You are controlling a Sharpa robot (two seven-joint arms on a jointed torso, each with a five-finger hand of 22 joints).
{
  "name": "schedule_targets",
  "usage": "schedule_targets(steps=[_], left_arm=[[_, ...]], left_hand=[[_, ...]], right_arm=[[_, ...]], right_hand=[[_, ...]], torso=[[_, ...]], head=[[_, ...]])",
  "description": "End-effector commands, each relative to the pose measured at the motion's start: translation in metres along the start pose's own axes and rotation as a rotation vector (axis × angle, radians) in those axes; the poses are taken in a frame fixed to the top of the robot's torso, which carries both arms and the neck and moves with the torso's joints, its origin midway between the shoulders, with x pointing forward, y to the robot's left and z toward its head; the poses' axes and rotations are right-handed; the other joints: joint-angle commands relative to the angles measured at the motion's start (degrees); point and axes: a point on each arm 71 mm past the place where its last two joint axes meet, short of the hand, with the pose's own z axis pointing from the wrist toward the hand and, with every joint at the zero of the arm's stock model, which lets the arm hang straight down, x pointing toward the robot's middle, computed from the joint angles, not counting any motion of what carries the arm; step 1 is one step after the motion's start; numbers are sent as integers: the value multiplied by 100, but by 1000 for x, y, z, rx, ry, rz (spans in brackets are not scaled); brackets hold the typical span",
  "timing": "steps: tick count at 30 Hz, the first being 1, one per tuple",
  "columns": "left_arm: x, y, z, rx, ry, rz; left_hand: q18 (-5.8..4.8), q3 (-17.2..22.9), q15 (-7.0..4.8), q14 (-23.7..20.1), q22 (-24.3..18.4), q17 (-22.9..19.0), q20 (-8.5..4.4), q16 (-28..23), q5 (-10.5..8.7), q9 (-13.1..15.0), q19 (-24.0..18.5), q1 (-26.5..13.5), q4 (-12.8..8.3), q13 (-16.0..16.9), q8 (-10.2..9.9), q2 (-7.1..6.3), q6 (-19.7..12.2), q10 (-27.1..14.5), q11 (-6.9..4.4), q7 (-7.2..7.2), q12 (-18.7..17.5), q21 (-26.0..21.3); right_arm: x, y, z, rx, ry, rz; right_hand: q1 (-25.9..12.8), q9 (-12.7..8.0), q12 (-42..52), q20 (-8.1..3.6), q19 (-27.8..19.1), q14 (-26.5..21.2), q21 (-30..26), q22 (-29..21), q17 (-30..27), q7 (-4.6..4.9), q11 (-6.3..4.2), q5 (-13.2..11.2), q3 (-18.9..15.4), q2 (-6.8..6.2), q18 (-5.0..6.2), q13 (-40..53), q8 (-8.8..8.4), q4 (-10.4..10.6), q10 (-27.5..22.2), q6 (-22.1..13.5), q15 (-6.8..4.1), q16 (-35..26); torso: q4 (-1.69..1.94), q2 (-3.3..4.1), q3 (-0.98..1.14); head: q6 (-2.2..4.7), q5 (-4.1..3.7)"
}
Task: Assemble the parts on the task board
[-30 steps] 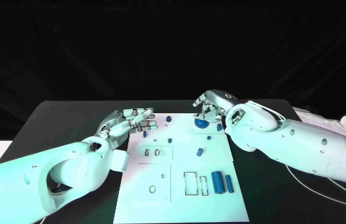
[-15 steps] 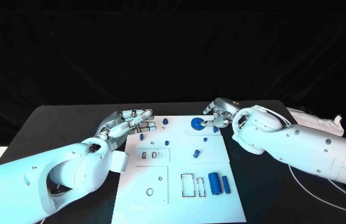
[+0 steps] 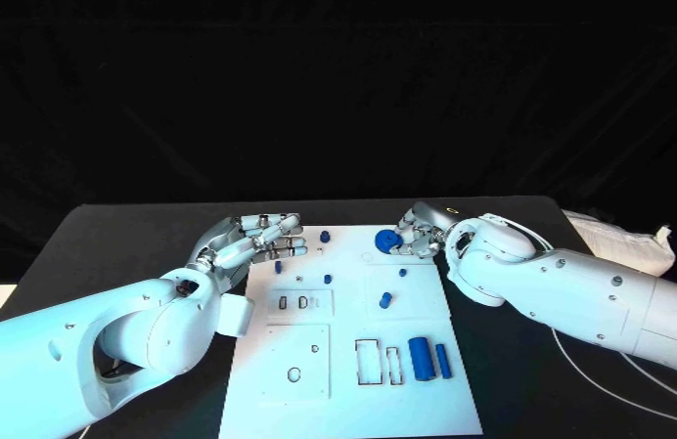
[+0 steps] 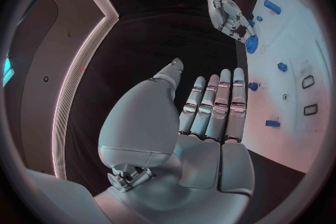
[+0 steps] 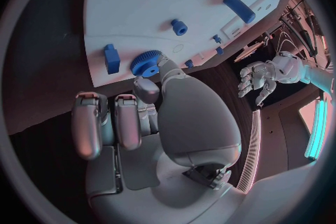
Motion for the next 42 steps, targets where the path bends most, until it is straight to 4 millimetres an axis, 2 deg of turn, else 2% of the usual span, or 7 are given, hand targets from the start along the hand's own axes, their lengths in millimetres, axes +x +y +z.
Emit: schedule_targets(steps=[1,21,28,32,38,42], left_arm=[[3,-1,0,8,24,-11],[2,-1,1,4,26,-12],[3,-1,1,3,28,-13],[3,-1,1,2,29,-13],[2,-1,1,1,29,-13],[2,-1,1,1,29,-13]], left_hand=[[53,12,28,3,-5,6,14,-20,20,-5,29,-26,-30,-2,-22,27,-9,-1,34,200,-19,7],[53,12,28,3,-5,6,14,-20,20,-5,29,-26,-30,-2,-22,27,-9,-1,34,200,-19,7],[53,22,29,1,-8,7,15,-24,19,-4,28,-19,-46,-2,-22,37,-10,-2,35,200,-21,4],[53,22,29,1,-8,7,15,-24,19,-4,28,-19,-46,-2,-22,37,-10,-2,35,200,-21,4],[53,22,29,1,-8,7,15,-24,19,-4,28,-19,-46,-2,-22,37,-10,-2,35,200,-21,4],[53,22,29,1,-8,7,15,-24,19,-4,28,-19,-46,-2,-22,37,-10,-2,35,200,-21,4]], right_arm=[[0,2,1,1,-19,-34],[-2,7,9,2,-40,-43],[-2,6,12,8,-36,-48],[0,8,13,3,-25,-52],[2,11,14,-12,-11,-55],[2,14,13,-21,-7,-57]], right_hand=[[69,6,66,0,39,407,33,316,344,4,9,39,-27,5,-40,65,41,19,53,61,34,21],[68,5,259,-1,84,419,72,397,416,2,7,54,-49,44,-57,266,54,51,125,86,34,62],[67,6,346,0,103,424,87,430,445,0,7,55,-58,60,-64,354,61,63,157,100,34,78],[95,11,400,-1,110,428,97,448,468,-9,0,57,-58,92,-67,420,85,63,173,147,31,92],[155,28,484,-11,123,432,113,479,504,-37,-23,46,-54,138,-72,528,147,39,198,278,15,113],[178,30,507,-15,132,436,121,496,528,-43,-29,28,-54,141,-76,558,158,24,207,307,9,126]], torso=[[7,3,-1],[13,10,-1],[11,12,-1],[13,15,5],[9,9,-2],[3,12,2]], head=[[-15,-3],[-82,12],[-76,19],[-101,36],[-129,38],[-139,45]])
